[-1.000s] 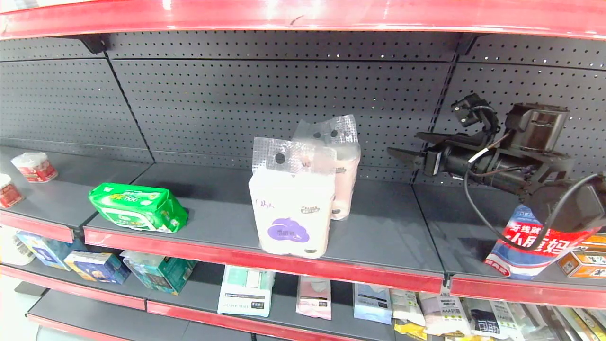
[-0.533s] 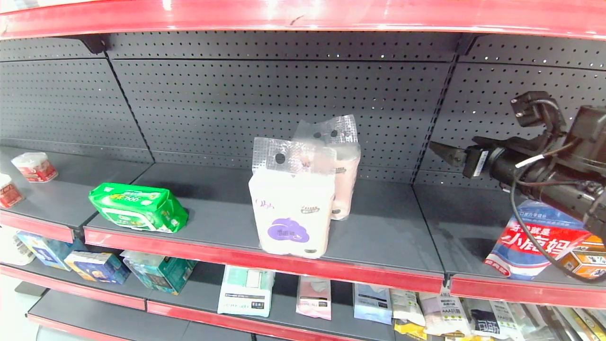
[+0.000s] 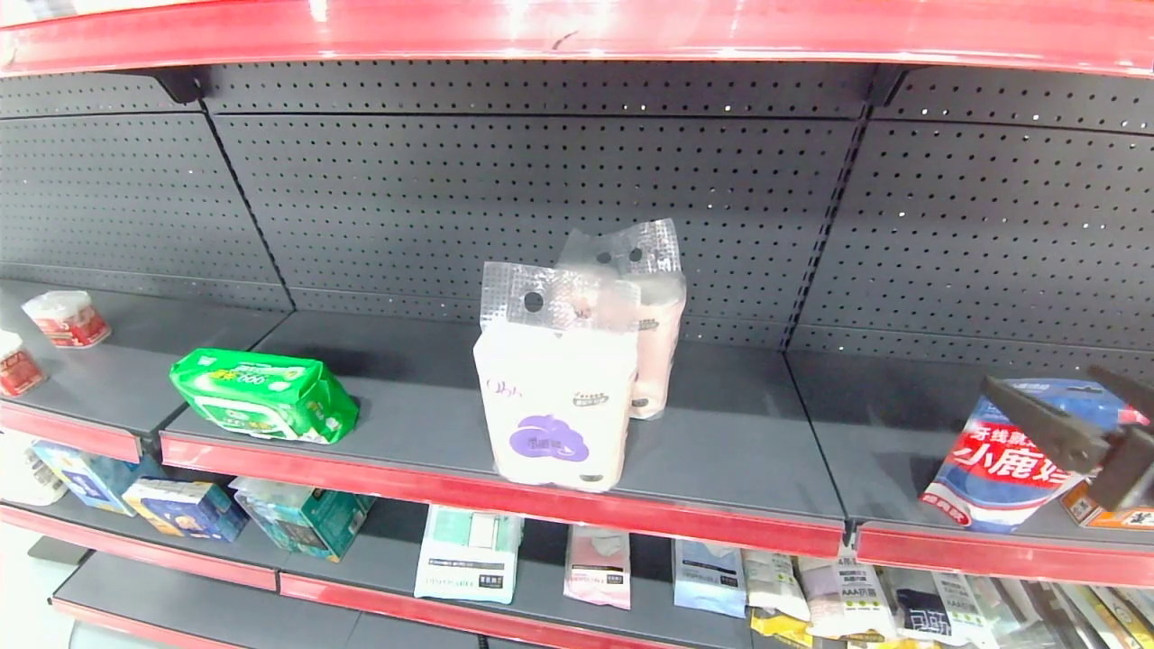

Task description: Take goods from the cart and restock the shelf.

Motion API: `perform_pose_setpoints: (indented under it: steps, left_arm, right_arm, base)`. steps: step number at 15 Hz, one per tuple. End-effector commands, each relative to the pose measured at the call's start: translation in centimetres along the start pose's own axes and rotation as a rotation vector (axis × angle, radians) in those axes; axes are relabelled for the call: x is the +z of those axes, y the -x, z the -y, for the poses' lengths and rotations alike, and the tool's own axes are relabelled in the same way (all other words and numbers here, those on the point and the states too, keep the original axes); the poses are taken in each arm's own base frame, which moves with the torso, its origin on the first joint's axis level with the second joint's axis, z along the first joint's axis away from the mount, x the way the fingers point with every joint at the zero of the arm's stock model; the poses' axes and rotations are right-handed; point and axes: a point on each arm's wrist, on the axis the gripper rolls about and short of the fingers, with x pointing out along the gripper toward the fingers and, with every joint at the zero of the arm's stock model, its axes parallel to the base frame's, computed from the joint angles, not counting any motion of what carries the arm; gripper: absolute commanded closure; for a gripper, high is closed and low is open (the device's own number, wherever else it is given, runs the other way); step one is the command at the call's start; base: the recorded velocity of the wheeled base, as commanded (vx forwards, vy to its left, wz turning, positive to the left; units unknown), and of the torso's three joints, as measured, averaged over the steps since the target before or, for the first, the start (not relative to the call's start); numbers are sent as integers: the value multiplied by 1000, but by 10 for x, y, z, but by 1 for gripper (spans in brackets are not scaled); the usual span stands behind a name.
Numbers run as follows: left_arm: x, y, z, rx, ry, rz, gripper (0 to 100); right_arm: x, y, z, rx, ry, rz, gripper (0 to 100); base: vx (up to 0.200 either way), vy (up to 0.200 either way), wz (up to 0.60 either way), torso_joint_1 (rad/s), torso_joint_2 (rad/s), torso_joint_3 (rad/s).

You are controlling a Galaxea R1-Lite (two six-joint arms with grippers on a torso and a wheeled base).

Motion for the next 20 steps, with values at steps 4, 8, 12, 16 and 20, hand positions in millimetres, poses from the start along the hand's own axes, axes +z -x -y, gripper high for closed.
perform_pose_setpoints:
  steps: [4, 8, 12, 16, 20]
  left_arm:
    - [0, 0, 0, 1, 0, 1, 0]
    - [0, 0, 0, 3, 0, 1, 0]
    - [0, 0, 0, 3, 0, 1, 0]
    - [0, 0, 0, 1, 0, 1, 0]
    - [0, 0, 0, 1, -3, 1, 0]
  right_arm:
    - [-88, 135, -7, -49, 42, 58, 0]
    - [-110, 136, -6, -131, 69, -2, 0]
    - [-115, 134, -5, -146, -1, 1, 0]
    - [-116, 138, -5, -115, 6, 57, 0]
    - [-116, 138, -5, -115, 4, 58, 0]
  base:
    - [0, 0, 0, 0, 0, 0]
    - [0, 0, 0, 0, 0, 0]
    - [0, 0, 0, 0, 0, 0]
    - [0, 0, 0, 0, 0, 0]
    - [0, 0, 0, 0, 0, 0]
